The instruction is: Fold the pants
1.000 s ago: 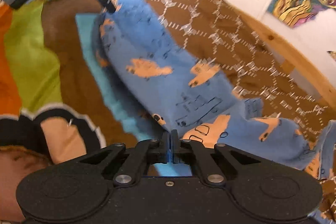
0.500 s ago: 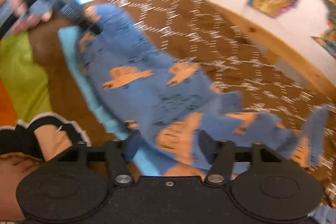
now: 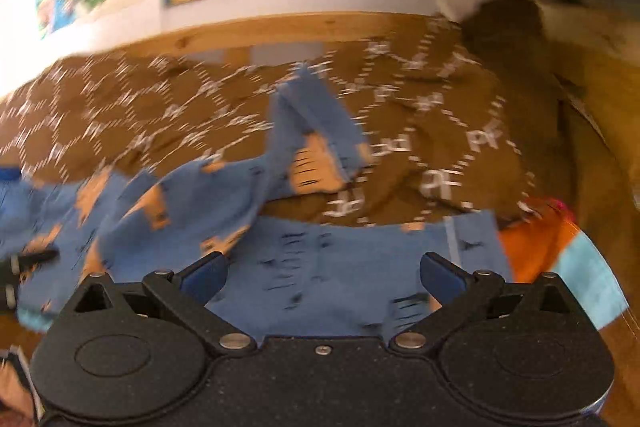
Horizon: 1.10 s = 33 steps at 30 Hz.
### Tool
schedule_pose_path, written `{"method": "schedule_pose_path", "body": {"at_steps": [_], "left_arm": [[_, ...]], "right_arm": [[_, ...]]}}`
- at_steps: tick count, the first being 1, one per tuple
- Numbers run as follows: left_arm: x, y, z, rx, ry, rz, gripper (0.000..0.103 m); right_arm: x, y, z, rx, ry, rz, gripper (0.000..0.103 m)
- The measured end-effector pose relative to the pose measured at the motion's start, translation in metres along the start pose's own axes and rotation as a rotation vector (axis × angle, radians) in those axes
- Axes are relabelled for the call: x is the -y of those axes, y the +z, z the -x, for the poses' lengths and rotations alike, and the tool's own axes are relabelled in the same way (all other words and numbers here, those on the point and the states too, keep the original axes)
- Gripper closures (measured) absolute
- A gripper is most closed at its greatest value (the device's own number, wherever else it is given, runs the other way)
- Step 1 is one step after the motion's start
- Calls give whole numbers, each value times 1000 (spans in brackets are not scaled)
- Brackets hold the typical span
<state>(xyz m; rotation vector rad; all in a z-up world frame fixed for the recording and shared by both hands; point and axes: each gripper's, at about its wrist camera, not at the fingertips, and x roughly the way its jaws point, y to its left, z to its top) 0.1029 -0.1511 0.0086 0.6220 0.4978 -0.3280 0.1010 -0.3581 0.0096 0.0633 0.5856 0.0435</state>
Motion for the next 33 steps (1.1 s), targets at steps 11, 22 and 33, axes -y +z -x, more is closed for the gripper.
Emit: {"method": "schedule_pose_path", "body": {"at_steps": [11, 22, 33], "left_arm": [[59, 6, -13, -36, -110, -242, 45], [59, 1, -19, -80, -154, -218, 101], [27, 4, -19, -90, -180, 43, 102]], "right_arm": [[15, -3, -2, 57, 71, -69, 1], [-5, 1, 2, 110, 120, -33, 20], [-37, 51, -32, 72, 110, 133, 34]]}}
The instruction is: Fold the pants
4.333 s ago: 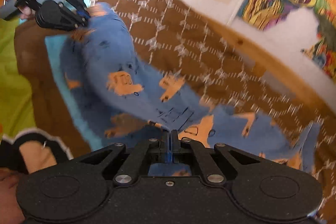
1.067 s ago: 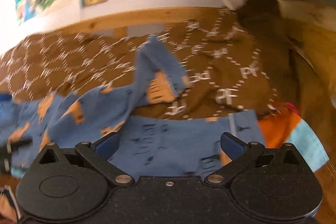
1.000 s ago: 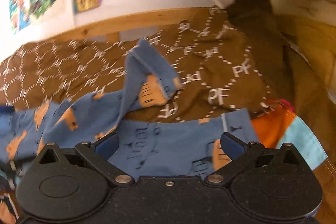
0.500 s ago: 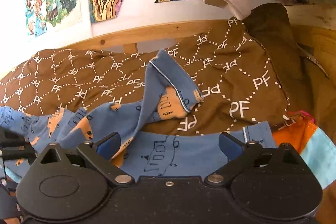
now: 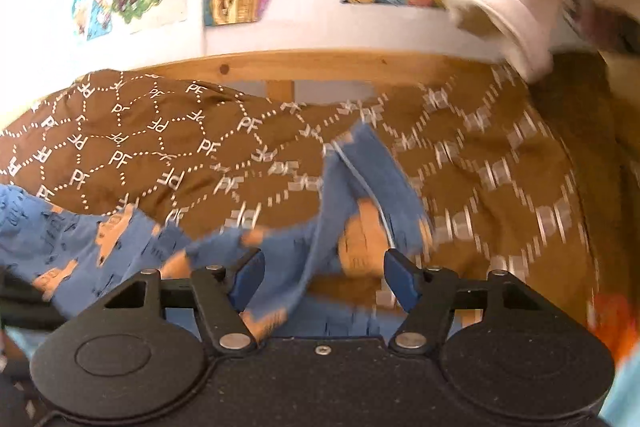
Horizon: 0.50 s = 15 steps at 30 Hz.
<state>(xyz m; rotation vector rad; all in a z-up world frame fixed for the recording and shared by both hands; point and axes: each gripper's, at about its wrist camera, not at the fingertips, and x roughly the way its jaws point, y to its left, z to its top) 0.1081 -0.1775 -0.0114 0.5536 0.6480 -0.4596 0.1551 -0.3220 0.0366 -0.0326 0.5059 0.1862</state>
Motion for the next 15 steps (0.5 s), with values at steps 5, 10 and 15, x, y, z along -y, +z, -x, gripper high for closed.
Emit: {"method": "schedule_pose_path", "body": {"at_steps": [5, 10, 15], "left_arm": [[-5, -1, 2, 15, -10, 30, 102], [-7, -2, 7, 39, -13, 45, 102], [-16, -4, 17, 81, -62, 50, 103]], "right_arm": [[-6, 43, -51, -78, -35, 7, 44], [4, 56, -84, -139, -82, -95, 97], [25, 54, -39, -11, -120, -153, 103]]}}
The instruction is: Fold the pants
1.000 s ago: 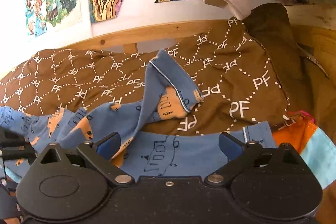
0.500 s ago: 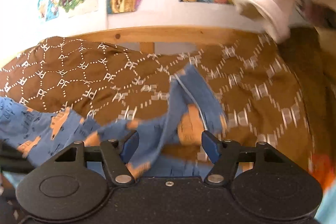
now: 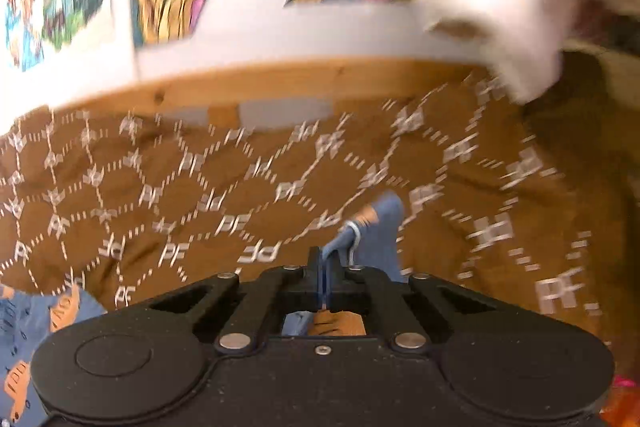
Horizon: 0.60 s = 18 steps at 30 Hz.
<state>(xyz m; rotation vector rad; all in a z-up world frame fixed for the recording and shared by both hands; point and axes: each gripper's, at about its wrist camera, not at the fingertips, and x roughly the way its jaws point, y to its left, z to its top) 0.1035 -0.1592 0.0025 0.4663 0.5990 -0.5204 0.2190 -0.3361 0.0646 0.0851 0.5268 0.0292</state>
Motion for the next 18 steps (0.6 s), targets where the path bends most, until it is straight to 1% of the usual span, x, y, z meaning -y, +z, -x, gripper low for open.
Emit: {"method": "schedule_pose_path", "body": {"at_steps": [3, 5, 7, 8, 11, 14, 16, 17, 18], "left_arm": [[0, -1, 6, 18, -30, -39, 103], [3, -2, 9, 23, -50, -82, 103], [7, -4, 9, 17, -67, -122, 103], [11, -6, 9, 6, -77, -151, 103], [20, -11, 4, -22, -108, -210, 103], [22, -14, -1, -54, -151, -214, 103], [20, -15, -4, -79, -185, -191, 102], [17, -15, -5, -87, -198, -174, 96], [14, -14, -6, -94, -212, -153, 95]], "right_arm": [[25, -9, 42, 51, -25, -82, 103], [39, -23, 73, 58, -46, -150, 103], [47, -43, 98, 52, -85, -188, 103], [50, -55, 107, 42, -107, -204, 103], [60, -92, 112, -42, -148, -285, 103], [69, -121, 110, -99, -181, -368, 103], [73, -129, 112, -102, -176, -418, 98], [73, -131, 112, -104, -169, -426, 90], [72, -131, 112, -103, -165, -422, 83]]}}
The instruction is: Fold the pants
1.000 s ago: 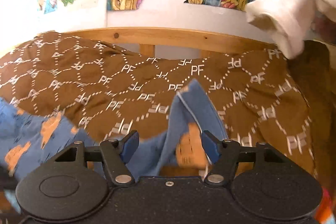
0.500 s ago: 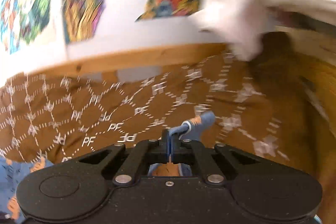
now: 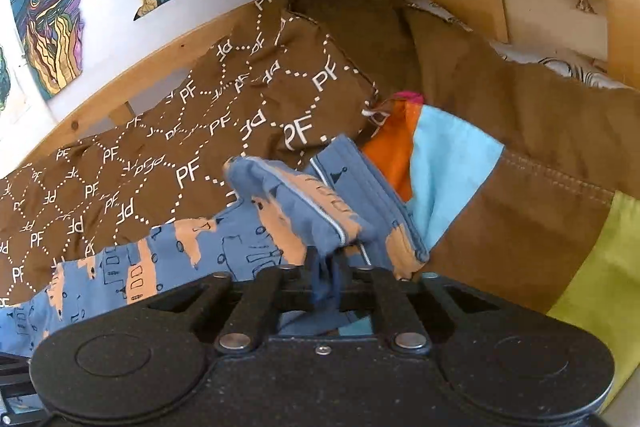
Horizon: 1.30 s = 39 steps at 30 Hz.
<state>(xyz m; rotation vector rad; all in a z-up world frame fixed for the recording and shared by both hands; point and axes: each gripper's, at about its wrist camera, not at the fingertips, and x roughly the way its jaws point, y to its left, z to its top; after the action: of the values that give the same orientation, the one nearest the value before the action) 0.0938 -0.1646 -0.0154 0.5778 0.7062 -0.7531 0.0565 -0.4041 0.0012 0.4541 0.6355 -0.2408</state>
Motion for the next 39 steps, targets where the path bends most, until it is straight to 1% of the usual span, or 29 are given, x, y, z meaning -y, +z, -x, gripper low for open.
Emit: {"method": "schedule_pose_path", "body": {"at_steps": [1, 2, 3, 5, 7, 8, 9, 10, 11, 12, 13, 14, 17, 19, 20, 22, 23, 25, 26, 28, 29, 31, 32, 34, 36, 37, 39], "left_arm": [[-4, 1, 0, 0, -21, 23, 92], [-8, 3, 2, 5, -41, 45, 81], [-13, 6, 4, 13, -52, 58, 66], [-19, 14, 8, 29, -61, 72, 55], [-26, 27, 8, 36, -67, 69, 46], [-30, 36, 7, 41, -63, 66, 33], [-33, 45, 6, 47, -54, 63, 18], [-35, 55, 5, 56, -46, 63, 11], [-39, 69, 3, 65, -35, 67, 1], [-41, 82, 0, 63, -30, 72, 0], [-44, 97, -3, 40, -34, 72, 0], [-47, 113, -8, -1, -39, 65, 0], [-51, 162, -20, -112, -51, 18, 0], [-50, 186, -28, -154, -64, -10, 0], [-48, 199, -34, -166, -83, -12, 0], [-45, 219, -47, -157, -123, 19, 0], [-44, 228, -57, -137, -142, 70, 0], [-45, 239, -75, -126, -197, 190, 0], [-47, 243, -88, -134, -247, 258, 0], [-48, 244, -106, -147, -282, 339, 0], [-48, 245, -116, -159, -297, 358, 1], [-48, 246, -131, -187, -322, 366, 4], [-48, 247, -139, -212, -339, 368, 8], [-47, 246, -150, -269, -346, 369, 15], [-47, 245, -156, -299, -363, 378, 26], [-47, 245, -158, -308, -378, 379, 28], [-44, 246, -160, -316, -393, 366, 38]], "right_arm": [[-1, -1, 1, 4, 6, 7, 82], [-3, -2, 3, 7, 13, 15, 77], [-4, -4, 4, 8, 22, 21, 70], [-4, -5, 8, 18, 28, 25, 62], [-6, -4, 12, 28, 31, 18, 49], [-5, -3, 14, 33, 34, 12, 36], [-2, -3, 17, 39, 42, 3, 28], [0, -2, 19, 45, 55, -10, 26], [2, -2, 20, 49, 66, -23, 21], [3, -1, 21, 54, 75, -35, 15], [5, -1, 22, 57, 85, -48, 12], [7, -1, 22, 58, 99, -62, 9], [11, -1, 20, 49, 150, -103, 7], [12, 0, 18, 43, 179, -133, 7], [13, 0, 17, 41, 201, -154, 7], [13, 0, 16, 42, 229, -184, 7], [13, -1, 15, 43, 231, -193, 7], [15, -2, 12, 44, 228, -215, 7], [17, -2, 11, 47, 232, -233, 7], [23, -2, 8, 56, 244, -283, 7], [25, -2, 8, 66, 246, -308, 7], [30, -2, 5, 88, 257, -348, 7], [31, -1, 3, 95, 266, -364, 7], [33, 0, -1, 97, 284, -393, 7], [34, 1, -5, 98, 317, -407, 7], [33, 2, -7, 93, 330, -403, 7], [31, 2, -10, 85, 343, -399, 7]]}}
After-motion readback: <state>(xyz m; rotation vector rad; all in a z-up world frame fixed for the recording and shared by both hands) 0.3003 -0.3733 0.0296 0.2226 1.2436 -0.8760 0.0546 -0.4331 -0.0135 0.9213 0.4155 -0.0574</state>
